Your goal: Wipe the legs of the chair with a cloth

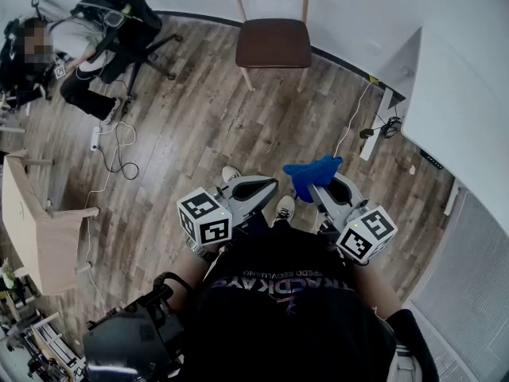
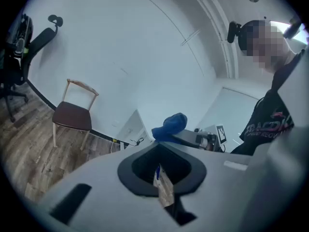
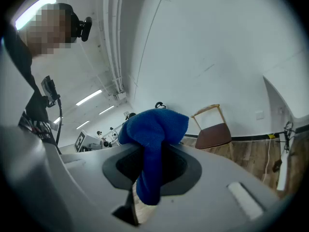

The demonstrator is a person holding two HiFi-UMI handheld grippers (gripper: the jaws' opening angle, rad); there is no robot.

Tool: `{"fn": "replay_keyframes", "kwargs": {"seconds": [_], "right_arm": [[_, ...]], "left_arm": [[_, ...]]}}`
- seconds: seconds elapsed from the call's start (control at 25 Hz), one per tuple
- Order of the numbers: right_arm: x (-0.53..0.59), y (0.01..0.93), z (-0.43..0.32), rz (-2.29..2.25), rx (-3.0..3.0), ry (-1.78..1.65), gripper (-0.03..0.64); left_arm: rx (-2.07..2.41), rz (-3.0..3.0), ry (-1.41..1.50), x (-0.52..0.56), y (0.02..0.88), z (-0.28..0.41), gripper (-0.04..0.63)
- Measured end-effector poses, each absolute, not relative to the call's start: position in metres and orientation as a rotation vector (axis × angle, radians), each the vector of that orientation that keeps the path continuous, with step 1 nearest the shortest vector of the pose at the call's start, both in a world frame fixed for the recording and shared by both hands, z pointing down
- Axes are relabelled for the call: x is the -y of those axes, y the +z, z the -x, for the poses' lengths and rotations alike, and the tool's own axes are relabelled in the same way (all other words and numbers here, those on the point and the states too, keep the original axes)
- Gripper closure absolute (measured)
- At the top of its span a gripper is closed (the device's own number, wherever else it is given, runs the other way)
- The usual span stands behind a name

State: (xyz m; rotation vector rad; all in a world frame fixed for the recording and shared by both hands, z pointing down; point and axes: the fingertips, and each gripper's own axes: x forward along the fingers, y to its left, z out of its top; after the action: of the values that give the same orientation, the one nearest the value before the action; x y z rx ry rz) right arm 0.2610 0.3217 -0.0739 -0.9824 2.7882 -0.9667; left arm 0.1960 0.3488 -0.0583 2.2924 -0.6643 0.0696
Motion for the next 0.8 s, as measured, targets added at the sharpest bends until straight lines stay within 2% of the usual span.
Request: {"fn": "replay_keyframes", "kwargs": {"seconds": [0.8], "right_arm": [[-0.323,-0.081,-0.252,0.994,-2.752,-0.931,0.529]], "left_arm": [[0.664,-2.283,0.050,-0.353,-0.054,-0.180,0.591]]}}
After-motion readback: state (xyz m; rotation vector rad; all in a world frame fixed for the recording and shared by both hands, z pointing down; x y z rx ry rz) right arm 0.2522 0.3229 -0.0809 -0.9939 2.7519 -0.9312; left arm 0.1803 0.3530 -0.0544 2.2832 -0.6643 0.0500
